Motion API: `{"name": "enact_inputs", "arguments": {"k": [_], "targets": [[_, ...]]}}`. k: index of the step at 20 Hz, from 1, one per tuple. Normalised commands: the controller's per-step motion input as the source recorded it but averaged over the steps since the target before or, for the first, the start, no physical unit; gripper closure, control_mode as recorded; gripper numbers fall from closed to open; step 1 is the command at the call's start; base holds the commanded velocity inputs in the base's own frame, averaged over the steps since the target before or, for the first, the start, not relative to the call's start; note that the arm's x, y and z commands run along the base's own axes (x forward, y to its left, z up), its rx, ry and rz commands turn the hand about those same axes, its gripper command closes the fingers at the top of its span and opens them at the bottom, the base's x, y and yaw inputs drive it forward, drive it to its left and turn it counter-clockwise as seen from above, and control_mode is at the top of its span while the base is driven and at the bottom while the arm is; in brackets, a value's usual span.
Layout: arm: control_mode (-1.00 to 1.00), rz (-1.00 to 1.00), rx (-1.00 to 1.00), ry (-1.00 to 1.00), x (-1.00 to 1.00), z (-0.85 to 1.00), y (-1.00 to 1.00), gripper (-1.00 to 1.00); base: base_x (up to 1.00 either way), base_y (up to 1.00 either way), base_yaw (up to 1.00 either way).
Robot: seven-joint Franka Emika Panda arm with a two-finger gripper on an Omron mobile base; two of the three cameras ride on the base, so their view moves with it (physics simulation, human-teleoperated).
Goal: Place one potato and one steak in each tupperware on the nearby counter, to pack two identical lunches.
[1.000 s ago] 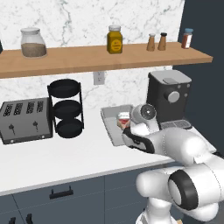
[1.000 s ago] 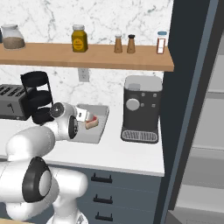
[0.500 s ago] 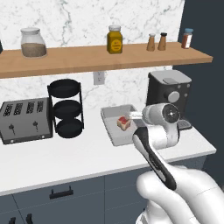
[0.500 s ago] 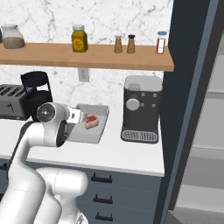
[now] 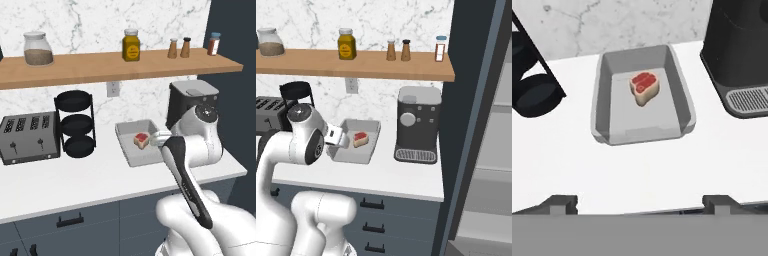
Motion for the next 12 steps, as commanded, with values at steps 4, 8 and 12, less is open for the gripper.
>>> {"name": "enact_inputs", "arguments": {"k": [4,8,12], "targets": [[-1.00,0.00,0.00,0.37,-0.56,0.00,0.00,-1.00,0.00,0.00,0.00],[-1.00,0.00,0.00,0.35,-0.13,0.07,0.00,-1.00,0.00,0.00,0.00],[-1.00,0.00,-0.02,0.16,-0.28,0.02,0.02,-1.00,0.00,0.00,0.00]]}}
